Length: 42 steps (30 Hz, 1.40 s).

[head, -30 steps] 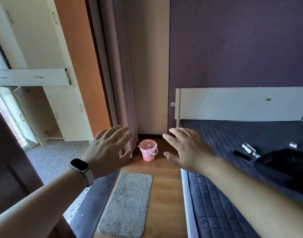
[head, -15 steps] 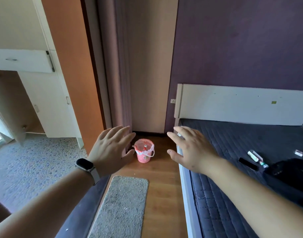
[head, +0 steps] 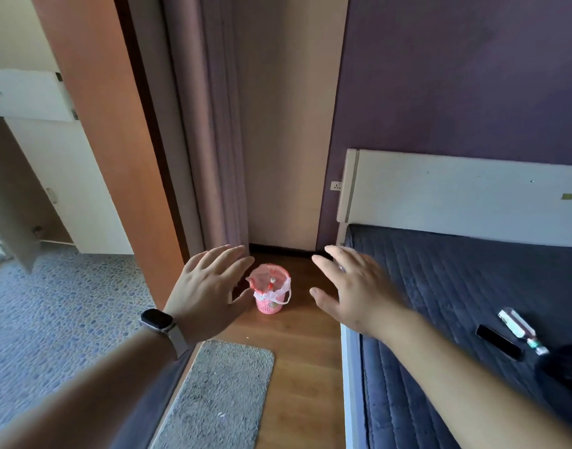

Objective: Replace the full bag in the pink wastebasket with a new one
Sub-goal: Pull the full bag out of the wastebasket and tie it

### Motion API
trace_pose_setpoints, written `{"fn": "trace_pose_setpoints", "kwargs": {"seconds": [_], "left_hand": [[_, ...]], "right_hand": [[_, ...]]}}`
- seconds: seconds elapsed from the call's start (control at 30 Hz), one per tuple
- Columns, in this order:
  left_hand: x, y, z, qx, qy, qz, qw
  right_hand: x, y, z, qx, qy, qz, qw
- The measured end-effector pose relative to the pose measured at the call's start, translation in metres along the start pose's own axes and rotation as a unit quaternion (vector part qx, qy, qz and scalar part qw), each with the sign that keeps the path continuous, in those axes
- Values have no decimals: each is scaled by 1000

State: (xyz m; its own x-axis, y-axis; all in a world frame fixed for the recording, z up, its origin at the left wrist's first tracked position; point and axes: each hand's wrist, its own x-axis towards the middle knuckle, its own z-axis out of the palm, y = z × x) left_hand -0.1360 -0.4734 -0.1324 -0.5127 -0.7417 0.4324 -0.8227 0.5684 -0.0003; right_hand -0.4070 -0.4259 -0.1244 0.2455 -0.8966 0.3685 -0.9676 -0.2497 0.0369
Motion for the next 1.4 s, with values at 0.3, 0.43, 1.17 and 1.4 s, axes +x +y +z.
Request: {"fn": "trace_pose_setpoints", "kwargs": {"seconds": [0.3, 0.43, 1.17, 1.4], "left_hand": [[132, 42, 50, 37, -18, -21, 999], [175, 41, 61, 37, -16, -33, 999], [456, -114, 247, -33, -17, -52, 998], [508, -171, 292, -48, -28, -102, 993]], "right_hand": [[70, 120, 40, 35, -20, -46, 998], [97, 156, 52, 47, -18, -52, 997], [382, 306, 200, 24, -61, 13, 998], [483, 323, 251, 22, -86, -30, 996]]}}
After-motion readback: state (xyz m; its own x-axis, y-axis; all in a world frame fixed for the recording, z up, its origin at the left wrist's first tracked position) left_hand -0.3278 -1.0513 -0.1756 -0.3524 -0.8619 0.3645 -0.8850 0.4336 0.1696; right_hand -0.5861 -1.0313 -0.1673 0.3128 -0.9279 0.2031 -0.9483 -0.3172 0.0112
